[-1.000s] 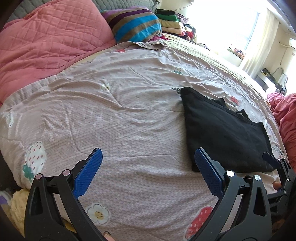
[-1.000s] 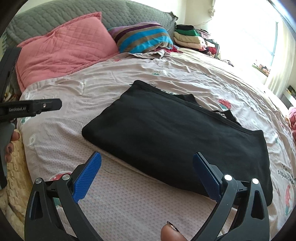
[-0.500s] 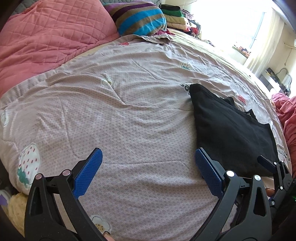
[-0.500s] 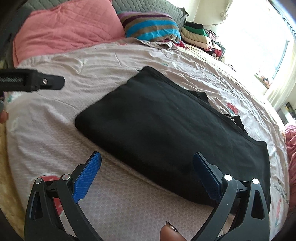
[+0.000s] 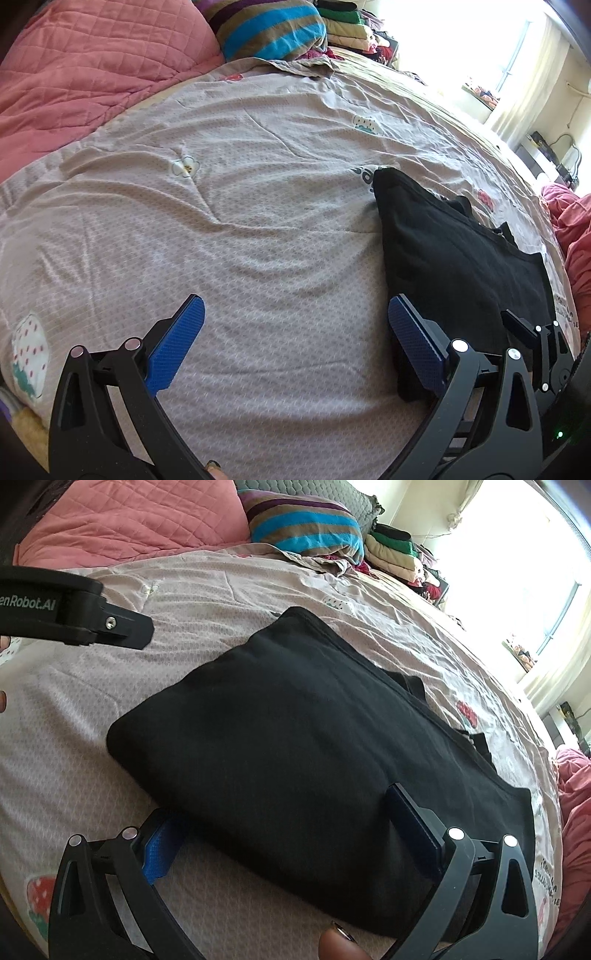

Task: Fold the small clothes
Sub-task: 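Move the right tool to the edge of the folded sweatshirt, then close the right tool on the sweatshirt edge while the left tool grasps beside it, then lift the gripped edge with both tools and fold it over the bundle, then lay the folded edge down and open both tools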

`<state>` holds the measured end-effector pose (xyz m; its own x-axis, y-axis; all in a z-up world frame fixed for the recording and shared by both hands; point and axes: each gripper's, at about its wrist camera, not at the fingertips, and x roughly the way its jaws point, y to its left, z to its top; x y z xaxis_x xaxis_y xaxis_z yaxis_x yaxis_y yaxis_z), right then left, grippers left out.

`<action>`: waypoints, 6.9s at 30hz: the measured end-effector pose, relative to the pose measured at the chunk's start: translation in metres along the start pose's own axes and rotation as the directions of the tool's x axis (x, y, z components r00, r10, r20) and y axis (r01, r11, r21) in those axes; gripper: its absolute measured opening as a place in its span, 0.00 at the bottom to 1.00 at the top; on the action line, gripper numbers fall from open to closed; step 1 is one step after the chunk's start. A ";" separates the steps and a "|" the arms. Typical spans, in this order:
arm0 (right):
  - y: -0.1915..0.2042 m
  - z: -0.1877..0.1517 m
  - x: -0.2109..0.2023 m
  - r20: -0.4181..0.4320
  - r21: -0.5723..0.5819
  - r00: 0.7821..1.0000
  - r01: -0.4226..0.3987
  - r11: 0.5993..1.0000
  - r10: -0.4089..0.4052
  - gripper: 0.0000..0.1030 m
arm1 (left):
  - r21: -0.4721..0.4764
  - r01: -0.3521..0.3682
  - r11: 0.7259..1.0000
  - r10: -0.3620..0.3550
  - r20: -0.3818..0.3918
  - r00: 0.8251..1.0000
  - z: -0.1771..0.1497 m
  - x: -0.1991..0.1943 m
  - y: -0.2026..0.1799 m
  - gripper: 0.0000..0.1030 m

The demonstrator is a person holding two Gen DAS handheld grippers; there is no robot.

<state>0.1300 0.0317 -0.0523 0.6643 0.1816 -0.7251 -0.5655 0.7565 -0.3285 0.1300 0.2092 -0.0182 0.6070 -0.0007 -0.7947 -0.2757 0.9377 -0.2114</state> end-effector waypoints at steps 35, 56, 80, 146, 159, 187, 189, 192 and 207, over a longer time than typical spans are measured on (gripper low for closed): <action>-0.009 0.000 -0.040 0.233 0.025 0.969 -0.089 0.996 0.080 0.15 | -0.061 0.183 0.981 -0.189 -0.120 0.975 0.046 0.037 -0.046 0.91; -0.035 -0.014 -0.061 0.300 0.116 0.946 -0.162 0.980 0.121 0.11 | -0.136 0.286 0.949 -0.308 -0.189 0.932 0.052 0.069 -0.077 0.91; -0.071 -0.039 -0.099 0.399 0.222 0.915 -0.163 0.961 0.063 0.08 | -0.003 0.355 0.935 -0.353 -0.090 0.931 0.053 0.014 -0.137 0.21; -0.174 -0.139 -0.121 0.366 0.595 0.928 -0.175 0.784 -0.071 0.07 | 0.267 0.362 0.893 -0.314 -0.207 0.926 0.016 0.021 -0.322 0.21; -0.194 -0.157 -0.108 0.326 0.675 0.944 -0.197 0.711 -0.048 0.07 | 0.310 0.364 0.878 -0.296 -0.246 0.923 0.003 0.038 -0.351 0.23; -0.220 -0.182 -0.081 0.253 0.787 0.966 -0.233 0.571 0.047 0.15 | 0.341 0.390 0.855 -0.270 -0.349 0.897 -0.007 0.065 -0.391 0.70; -0.223 -0.185 -0.077 0.249 0.797 0.967 -0.241 0.553 0.062 0.16 | 0.320 0.420 0.849 -0.297 -0.369 0.881 -0.008 0.065 -0.387 0.70; -0.226 -0.186 -0.074 0.246 0.802 0.966 -0.248 0.543 0.077 0.20 | 0.295 0.445 0.845 -0.332 -0.363 0.871 -0.005 0.059 -0.378 0.71; -0.291 -0.170 -0.052 0.303 0.780 0.885 -0.443 0.441 0.353 0.71 | 0.298 0.310 0.903 -0.253 -0.215 0.943 -0.001 0.042 -0.293 0.74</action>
<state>0.1764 -0.3051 -0.0217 0.5362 0.6181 -0.5748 -0.1623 0.7438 0.6484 0.2354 -0.0664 0.0096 0.4822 -0.3128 -0.8183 0.1615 0.9498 -0.2679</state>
